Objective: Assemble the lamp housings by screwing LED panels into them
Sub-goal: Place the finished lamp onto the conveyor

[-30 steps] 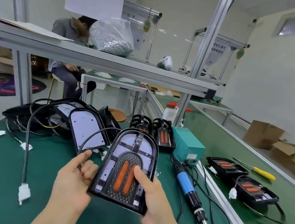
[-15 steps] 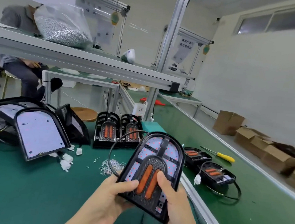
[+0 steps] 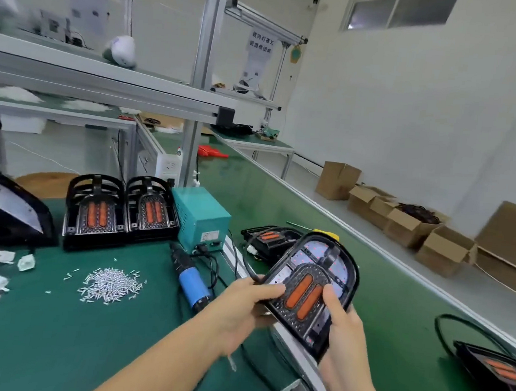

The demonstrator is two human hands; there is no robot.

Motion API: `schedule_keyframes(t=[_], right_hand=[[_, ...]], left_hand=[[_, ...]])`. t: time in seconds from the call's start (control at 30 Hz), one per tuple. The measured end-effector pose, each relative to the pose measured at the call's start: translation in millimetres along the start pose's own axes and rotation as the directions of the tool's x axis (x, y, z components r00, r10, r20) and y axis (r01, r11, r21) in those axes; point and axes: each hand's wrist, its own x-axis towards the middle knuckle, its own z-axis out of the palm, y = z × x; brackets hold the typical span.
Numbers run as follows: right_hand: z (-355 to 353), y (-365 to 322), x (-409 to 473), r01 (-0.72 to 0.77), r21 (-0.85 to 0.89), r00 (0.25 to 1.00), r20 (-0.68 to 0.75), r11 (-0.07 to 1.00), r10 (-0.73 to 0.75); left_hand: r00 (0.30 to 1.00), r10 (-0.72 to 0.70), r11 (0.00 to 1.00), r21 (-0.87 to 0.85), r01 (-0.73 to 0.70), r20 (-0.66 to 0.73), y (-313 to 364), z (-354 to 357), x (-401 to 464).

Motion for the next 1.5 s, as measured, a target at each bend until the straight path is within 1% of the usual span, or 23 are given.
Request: schedule_keyframes(t=[0.1,0.2,0.3,0.37,0.43,0.5,0.53,0.57,0.6,0.67,0.7,0.73,0.77,0.8,0.83,0.87,0.93,1.0,1.07,1.17,1.3,1.37,1.5], right_hand=[[-29.9,-5.6,26.9,0.003,0.004,0.991,-0.132,1.0,-0.002],[-59.6,-8.0,55.2,-0.02,-0.007,0.965,-0.261,1.0,0.017],[-78.6,-1.3,80.7,-0.066,-0.037,0.945,-0.324,0.997,0.05],[-82.9,5.1,93.1,-0.108,-0.057,0.938,-0.336,0.993,0.083],[-84.2,10.2,103.4,-0.137,-0.072,0.938,-0.328,0.988,0.107],[-85.4,15.5,111.1,-0.185,-0.136,0.931,-0.34,0.973,0.13],[-86.0,17.7,113.3,-0.204,-0.195,0.926,-0.357,0.959,0.124],[-85.6,18.9,114.4,-0.209,-0.27,0.923,-0.373,0.94,0.098],[-84.5,18.4,114.4,-0.195,-0.358,0.923,-0.382,0.913,0.047],[-81.8,15.1,111.0,-0.119,-0.544,0.926,-0.362,0.83,-0.105],[-80.4,12.3,107.8,-0.081,-0.671,0.921,-0.334,0.737,-0.202],[-79.0,9.9,102.7,-0.058,-0.809,0.909,-0.285,0.585,-0.303],[-77.7,8.9,97.0,-0.031,-0.918,0.9,-0.198,0.395,-0.389],[-76.3,9.1,91.1,0.023,-0.976,0.904,-0.073,0.217,-0.421],[-73.7,10.8,85.4,0.095,-0.992,0.923,0.057,0.082,-0.379],[-70.8,14.4,80.0,0.156,-0.988,0.946,0.152,-0.007,-0.288],[-68.0,24.5,72.9,0.198,-0.968,0.968,0.218,-0.156,-0.126],[-68.4,29.0,73.4,0.198,-0.938,0.964,0.239,-0.283,-0.12],[-68.7,27.1,77.5,0.212,-0.916,0.952,0.272,-0.34,-0.139],[-71.5,23.9,84.8,0.247,-0.906,0.949,0.298,-0.344,-0.101],[-77.9,17.6,93.1,0.262,-0.895,0.949,0.307,-0.359,-0.071],[-78.9,14.7,96.4,0.257,-0.893,0.95,0.304,-0.37,-0.074],[-79.0,7.9,101.0,0.248,-0.885,0.958,0.284,-0.393,-0.035]], left_hand=[[0.997,-0.067,0.993,0.098,0.063,0.035,-11.4,10.1,16.1],[0.992,-0.103,0.952,0.296,0.076,0.076,-26.6,16.5,24.8],[0.988,-0.101,0.859,0.512,0.025,0.121,-39.6,27.6,30.0],[0.984,-0.09,0.766,0.642,-0.03,0.154,-46.1,35.5,32.5],[0.978,-0.061,0.62,0.775,-0.12,0.2,-50.9,42.5,35.5],[0.96,-0.01,0.358,0.898,-0.257,0.278,-56.0,47.5,42.7],[0.949,0.009,0.214,0.926,-0.31,0.316,-58.2,49.3,47.0],[0.94,0.016,0.097,0.935,-0.341,0.341,-59.8,51.1,51.2],[0.935,0.008,0.006,0.935,-0.355,0.355,-61.5,52.6,55.6],[0.932,-0.025,-0.131,0.923,-0.362,0.362,-64.1,53.4,63.0],[0.933,-0.037,-0.173,0.917,-0.359,0.358,-64.7,52.7,65.9],[0.934,-0.044,-0.197,0.914,-0.355,0.353,-64.4,51.9,68.5],[0.935,-0.041,-0.203,0.914,-0.352,0.351,-63.5,50.7,70.7],[0.935,-0.03,-0.196,0.915,-0.352,0.354,-62.2,49.2,72.7],[0.934,-0.018,-0.183,0.917,-0.355,0.358,-60.7,48.0,74.1],[0.932,-0.008,-0.17,0.918,-0.358,0.362,-59.5,46.6,74.8],[0.933,0.004,-0.157,0.921,-0.356,0.361,-58.5,42.8,73.9],[0.935,0.011,-0.175,0.921,-0.348,0.356,-58.6,37.5,71.1],[0.938,0.017,-0.207,0.919,-0.337,0.347,-58.3,29.9,67.2],[0.947,0.028,-0.223,0.925,-0.307,0.321,-55.2,14.4,60.8],[0.959,0.05,-0.208,0.942,-0.262,0.278,-51.1,-4.8,51.2],[0.963,0.047,-0.182,0.95,-0.252,0.264,-49.4,-10.6,46.5],[0.969,0.071,-0.082,0.969,-0.232,0.237,-42.4,-13.6,37.6]])
